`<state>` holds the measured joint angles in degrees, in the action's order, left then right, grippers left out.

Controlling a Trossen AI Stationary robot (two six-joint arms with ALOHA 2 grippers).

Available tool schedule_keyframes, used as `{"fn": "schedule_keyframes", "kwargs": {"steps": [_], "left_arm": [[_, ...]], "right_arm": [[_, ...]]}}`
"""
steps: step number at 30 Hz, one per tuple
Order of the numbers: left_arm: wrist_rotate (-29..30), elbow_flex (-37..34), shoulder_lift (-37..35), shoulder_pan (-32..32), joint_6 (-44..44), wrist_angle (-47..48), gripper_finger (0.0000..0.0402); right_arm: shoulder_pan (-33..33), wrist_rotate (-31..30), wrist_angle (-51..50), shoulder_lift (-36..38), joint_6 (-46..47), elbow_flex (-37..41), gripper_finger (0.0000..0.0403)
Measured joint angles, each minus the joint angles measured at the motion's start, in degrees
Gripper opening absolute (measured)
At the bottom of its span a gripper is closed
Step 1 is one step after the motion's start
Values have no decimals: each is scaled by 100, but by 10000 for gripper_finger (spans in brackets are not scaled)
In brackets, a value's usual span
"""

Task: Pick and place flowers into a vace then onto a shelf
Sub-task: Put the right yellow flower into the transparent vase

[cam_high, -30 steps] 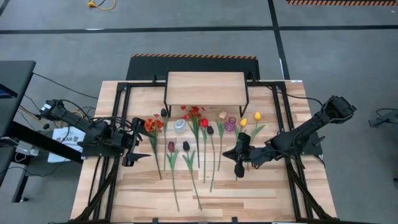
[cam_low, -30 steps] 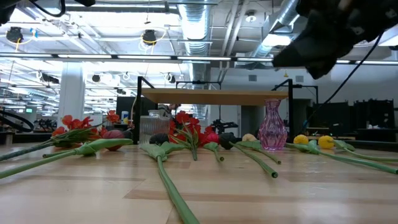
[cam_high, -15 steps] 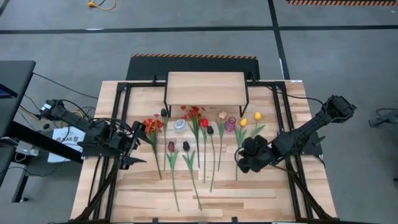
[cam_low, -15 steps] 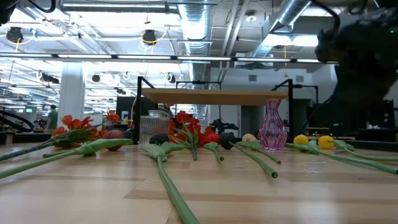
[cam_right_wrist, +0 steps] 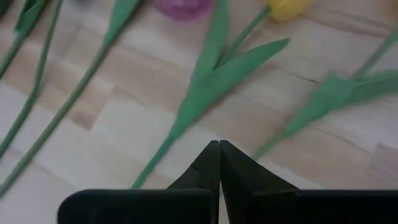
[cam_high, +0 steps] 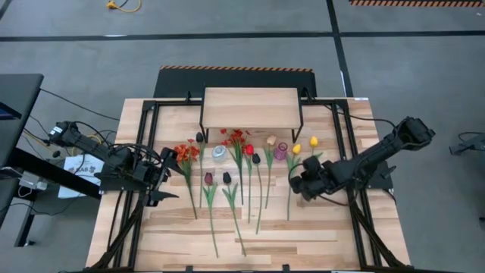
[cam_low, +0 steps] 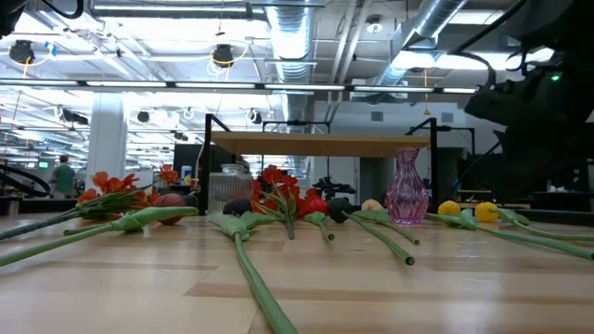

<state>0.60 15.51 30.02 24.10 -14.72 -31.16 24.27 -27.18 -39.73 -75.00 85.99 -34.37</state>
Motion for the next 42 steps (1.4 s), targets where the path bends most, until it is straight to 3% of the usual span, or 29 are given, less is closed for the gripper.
{"fn": "schedule_keyframes", "kwargs": {"steps": [21, 34, 42], "left_arm": [[5, -2, 0, 0, -9, 0, 309], [0, -2, 0, 0, -11, 2, 309], [-2, -2, 0, 0, -11, 2, 309]], "right_arm": [[-381, 634, -508, 0, 57, 4, 1], [-455, 603, -502, 0, -43, 4, 82], [-865, 589, -508, 0, -98, 4, 93]]}}
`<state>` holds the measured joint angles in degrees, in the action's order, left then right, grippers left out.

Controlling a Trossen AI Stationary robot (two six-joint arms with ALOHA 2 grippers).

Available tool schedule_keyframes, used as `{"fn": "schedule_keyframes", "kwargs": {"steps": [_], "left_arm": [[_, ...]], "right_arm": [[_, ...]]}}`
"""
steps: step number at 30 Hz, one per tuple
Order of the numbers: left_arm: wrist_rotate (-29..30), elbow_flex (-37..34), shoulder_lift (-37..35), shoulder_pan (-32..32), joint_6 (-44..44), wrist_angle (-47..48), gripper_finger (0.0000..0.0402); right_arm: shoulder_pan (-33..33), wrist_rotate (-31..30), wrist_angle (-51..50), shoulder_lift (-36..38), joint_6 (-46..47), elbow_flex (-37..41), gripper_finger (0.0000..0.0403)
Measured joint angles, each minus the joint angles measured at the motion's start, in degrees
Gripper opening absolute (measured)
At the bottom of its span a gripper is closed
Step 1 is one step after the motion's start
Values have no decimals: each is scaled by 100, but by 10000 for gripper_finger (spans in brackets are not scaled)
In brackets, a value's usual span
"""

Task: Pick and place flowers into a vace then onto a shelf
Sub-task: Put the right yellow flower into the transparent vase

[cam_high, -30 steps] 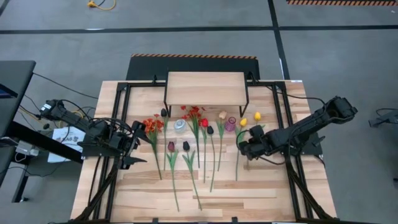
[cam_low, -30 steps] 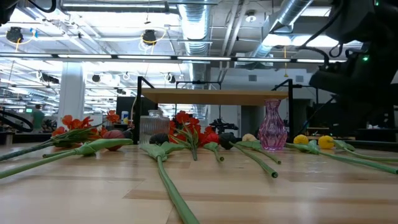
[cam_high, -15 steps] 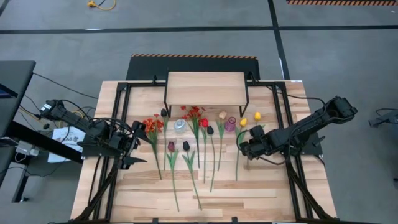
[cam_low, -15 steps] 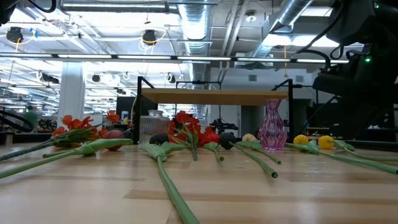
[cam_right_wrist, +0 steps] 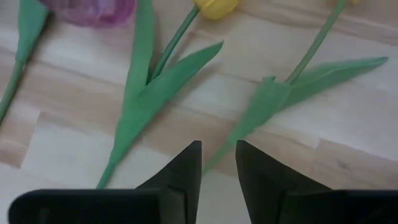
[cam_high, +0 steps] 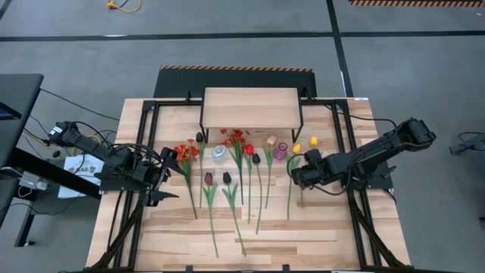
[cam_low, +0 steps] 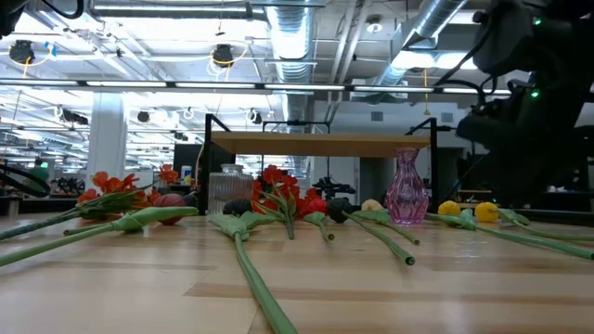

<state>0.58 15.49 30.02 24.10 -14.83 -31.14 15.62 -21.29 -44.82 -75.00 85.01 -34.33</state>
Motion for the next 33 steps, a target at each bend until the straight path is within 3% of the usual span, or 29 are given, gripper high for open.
{"fn": "schedule_keyframes", "kwargs": {"steps": [13, 33], "left_arm": [[-2, 0, 0, 0, 0, 2, 309], [0, -2, -2, -2, 0, 13, 309]], "right_arm": [[-455, 273, -122, -234, -151, 4, 93], [-445, 262, 76, -1182, -99, -38, 93]]}}
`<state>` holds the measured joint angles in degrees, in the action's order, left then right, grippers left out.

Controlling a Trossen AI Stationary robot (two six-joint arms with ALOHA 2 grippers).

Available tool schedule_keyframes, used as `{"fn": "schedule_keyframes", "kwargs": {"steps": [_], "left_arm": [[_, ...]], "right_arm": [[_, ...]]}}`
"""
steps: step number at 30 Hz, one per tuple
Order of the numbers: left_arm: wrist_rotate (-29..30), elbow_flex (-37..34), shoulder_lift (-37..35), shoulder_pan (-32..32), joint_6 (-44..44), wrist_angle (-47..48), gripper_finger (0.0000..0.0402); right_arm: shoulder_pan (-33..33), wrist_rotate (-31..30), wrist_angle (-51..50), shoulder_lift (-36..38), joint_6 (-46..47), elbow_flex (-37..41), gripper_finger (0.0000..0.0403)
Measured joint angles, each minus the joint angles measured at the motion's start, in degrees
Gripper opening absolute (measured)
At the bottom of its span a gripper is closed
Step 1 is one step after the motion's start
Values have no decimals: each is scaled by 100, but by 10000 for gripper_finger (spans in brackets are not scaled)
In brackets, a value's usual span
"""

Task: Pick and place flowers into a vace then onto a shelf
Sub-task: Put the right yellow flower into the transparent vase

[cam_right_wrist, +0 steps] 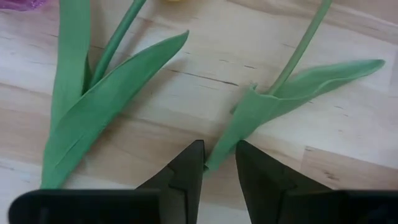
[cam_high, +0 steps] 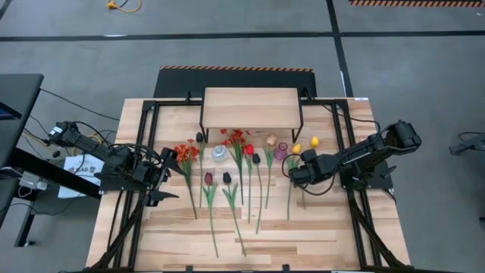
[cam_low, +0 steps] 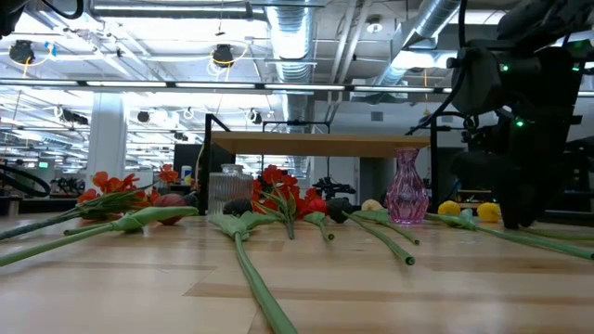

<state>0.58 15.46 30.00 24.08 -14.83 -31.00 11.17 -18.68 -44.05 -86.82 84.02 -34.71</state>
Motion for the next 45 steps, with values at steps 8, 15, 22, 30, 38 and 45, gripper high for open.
{"fn": "schedule_keyframes", "kwargs": {"steps": [8, 15, 22, 30, 38, 45], "left_arm": [[0, 0, 0, 0, 0, 0, 309], [0, 0, 0, 0, 0, 2, 309], [0, 0, 0, 0, 0, 2, 309], [0, 0, 0, 0, 0, 4, 309], [2, 0, 1, 0, 0, 13, 309], [2, 0, 1, 0, 0, 35, 309]], "right_arm": [[40, 26, 12, 11, 3, 10, 58], [158, -5, 3, 4, 1, 10, 7], [298, 13, -54, -5, 17, 10, 6], [433, 30, -297, -6, 293, 9, 2], [850, 168, -1974, -2, 1169, -383, 1], [1306, -23, -2366, 43, 1610, -593, 1]]}}
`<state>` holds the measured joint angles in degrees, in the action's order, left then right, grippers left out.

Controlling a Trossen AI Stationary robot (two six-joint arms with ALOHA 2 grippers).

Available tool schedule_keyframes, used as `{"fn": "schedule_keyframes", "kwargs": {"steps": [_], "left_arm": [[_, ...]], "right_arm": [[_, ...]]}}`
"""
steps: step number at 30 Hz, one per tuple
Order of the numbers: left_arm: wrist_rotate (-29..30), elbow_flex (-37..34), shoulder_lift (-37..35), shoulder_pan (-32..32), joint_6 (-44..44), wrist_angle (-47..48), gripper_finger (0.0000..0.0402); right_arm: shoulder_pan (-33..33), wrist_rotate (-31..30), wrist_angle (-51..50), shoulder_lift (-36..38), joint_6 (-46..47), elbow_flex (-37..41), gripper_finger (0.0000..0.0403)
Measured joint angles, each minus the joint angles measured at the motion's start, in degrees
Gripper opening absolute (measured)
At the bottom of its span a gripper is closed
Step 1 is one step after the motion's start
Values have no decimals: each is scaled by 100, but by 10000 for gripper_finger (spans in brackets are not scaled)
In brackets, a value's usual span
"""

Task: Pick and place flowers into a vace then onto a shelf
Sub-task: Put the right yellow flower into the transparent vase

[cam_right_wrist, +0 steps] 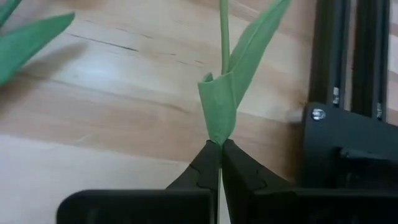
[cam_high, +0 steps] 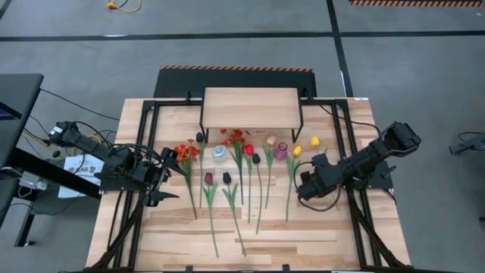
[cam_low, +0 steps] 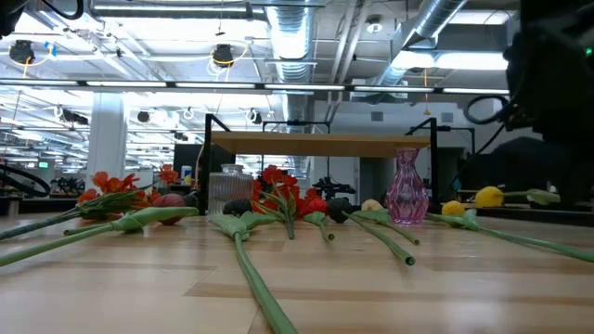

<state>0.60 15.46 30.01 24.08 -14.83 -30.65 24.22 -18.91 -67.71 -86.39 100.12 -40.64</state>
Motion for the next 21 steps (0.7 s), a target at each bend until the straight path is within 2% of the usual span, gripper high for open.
{"fn": "schedule_keyframes", "kwargs": {"steps": [12, 21], "left_arm": [[2, 0, -1, 0, 0, -4, 309], [0, 0, -1, 1, 0, -8, 309]], "right_arm": [[604, -617, -395, 15, 156, -741, 0], [1032, -1435, -972, 22, 196, -1510, 0]]}}
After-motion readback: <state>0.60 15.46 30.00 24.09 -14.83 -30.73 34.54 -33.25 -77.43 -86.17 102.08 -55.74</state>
